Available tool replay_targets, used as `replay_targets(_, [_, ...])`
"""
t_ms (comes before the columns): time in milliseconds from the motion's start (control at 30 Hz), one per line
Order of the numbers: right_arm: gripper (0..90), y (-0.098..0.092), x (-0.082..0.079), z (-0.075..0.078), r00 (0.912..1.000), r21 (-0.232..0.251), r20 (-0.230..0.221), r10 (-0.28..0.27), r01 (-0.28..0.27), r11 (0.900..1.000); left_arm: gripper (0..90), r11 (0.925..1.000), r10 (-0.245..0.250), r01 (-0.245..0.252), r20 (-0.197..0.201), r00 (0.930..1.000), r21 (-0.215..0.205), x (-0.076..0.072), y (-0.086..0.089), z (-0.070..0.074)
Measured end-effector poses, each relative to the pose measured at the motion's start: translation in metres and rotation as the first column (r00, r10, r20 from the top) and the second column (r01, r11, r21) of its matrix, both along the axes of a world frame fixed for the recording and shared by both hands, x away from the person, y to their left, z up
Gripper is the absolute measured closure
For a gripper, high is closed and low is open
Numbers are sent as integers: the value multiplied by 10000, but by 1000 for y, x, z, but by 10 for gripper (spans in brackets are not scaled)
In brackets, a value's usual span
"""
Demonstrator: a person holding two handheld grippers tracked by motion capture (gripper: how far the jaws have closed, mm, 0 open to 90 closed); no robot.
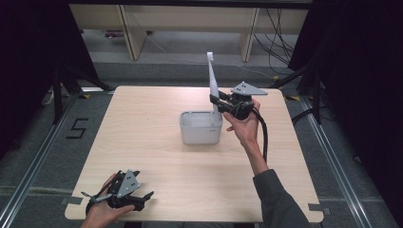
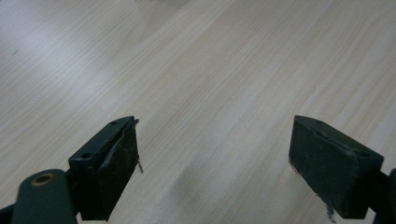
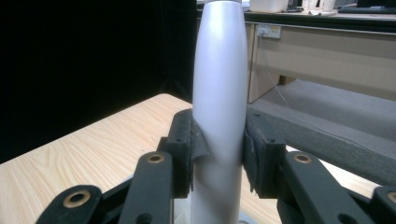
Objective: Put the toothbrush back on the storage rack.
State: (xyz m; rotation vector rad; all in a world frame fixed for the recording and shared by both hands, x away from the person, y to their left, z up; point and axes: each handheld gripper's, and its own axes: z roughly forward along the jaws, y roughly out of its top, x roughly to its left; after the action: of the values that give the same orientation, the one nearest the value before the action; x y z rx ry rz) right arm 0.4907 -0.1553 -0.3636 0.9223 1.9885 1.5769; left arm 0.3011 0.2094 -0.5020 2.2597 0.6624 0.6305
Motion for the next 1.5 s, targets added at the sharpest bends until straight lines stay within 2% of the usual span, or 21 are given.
replay_targets(33, [667,1,2,-1,9996,-211,289,-8,14,9998,153,10000,6,-6,7,10000,-13,0,0,0])
replay_targets(100, [667,5,2,-2,10000,22,87,42,-43,10000,152,10000,-6,6,-18,10000,3,0,0,0])
replay_targets(133, [667,6,3,-3,9995,-110,323,48,-45,9999,153,10000,24,-24,8,10000,3,0,0,0])
replay_targets(200, [667,11,4,-4,9998,-90,161,103,-102,9999,153,10000,16,-16,18,10000,-4,0,0,0])
replay_targets(233, [667,13,6,-5,9993,-140,321,167,-163,9998,153,10000,14,-14,15,10000,-16,0,-1,0])
replay_targets(267, [667,16,6,-5,9997,-30,159,208,-207,9998,152,10000,8,-8,21,10000,-18,0,0,0])
replay_targets(333, [667,20,8,-7,9993,-118,328,181,-177,9998,153,10000,32,-32,25,10000,-32,0,0,0])
replay_targets(367, [667,22,8,-8,9996,-168,120,262,-260,9995,152,10000,27,-27,37,10000,-32,0,0,0])
replay_targets(467, [667,28,12,-10,9992,-252,279,293,-286,9993,152,10000,-2,2,30,10000,-11,0,0,0])
replay_targets(500, [667,30,12,-11,9996,-172,106,275,-273,9995,153,10000,-27,27,3,10000,-18,0,0,0])
replay_targets(533, [667,31,14,-12,9990,-171,237,386,-382,9991,153,10000,-30,30,-47,10000,-21,-1,0,0])
replay_targets(600, [667,34,14,-14,9995,-211,101,290,-288,9994,152,10000,-38,38,-19,10000,2,0,0,0])
replay_targets(667, [667,36,17,-16,9990,-297,233,380,-373,9989,153,10000,5,-5,41,10000,5,0,0,0])
replay_targets(700, [667,37,17,-17,9993,-298,37,377,-376,9988,153,10000,-14,14,16,10000,37,0,0,0])
replay_targets(767, [667,39,19,-18,9989,-303,214,424,-418,9987,153,10000,-2,2,13,10000,36,0,0,0])
replay_targets(900, [666,43,19,-21,9996,-261,42,296,-295,9992,153,10000,-32,32,-26,10000,-62,-1,-1,0])
replay_targets(933, [667,43,21,-22,9990,-424,201,406,-397,9983,152,10000,-26,26,-16,10000,-65,-1,-1,0])
replay_targets(1033, [667,46,20,-24,9994,-386,-44,343,-345,9987,153,10000,-4,4,-3,10000,-9,-1,0,0])
replay_targets(1133, [666,48,21,-26,9994,-503,116,318,-311,9983,153,10000,-37,36,-36,10000,-80,-1,-1,0])
replay_targets(1267, [667,49,22,-29,9992,-651,87,386,-379,9972,152,10000,-30,30,-24,10000,-63,-1,0,1])
replay_targets(1500, [667,52,22,-39,9991,-792,-230,348,-366,9962,153,10000,-32,32,-23,10000,-68,-1,-1,0])
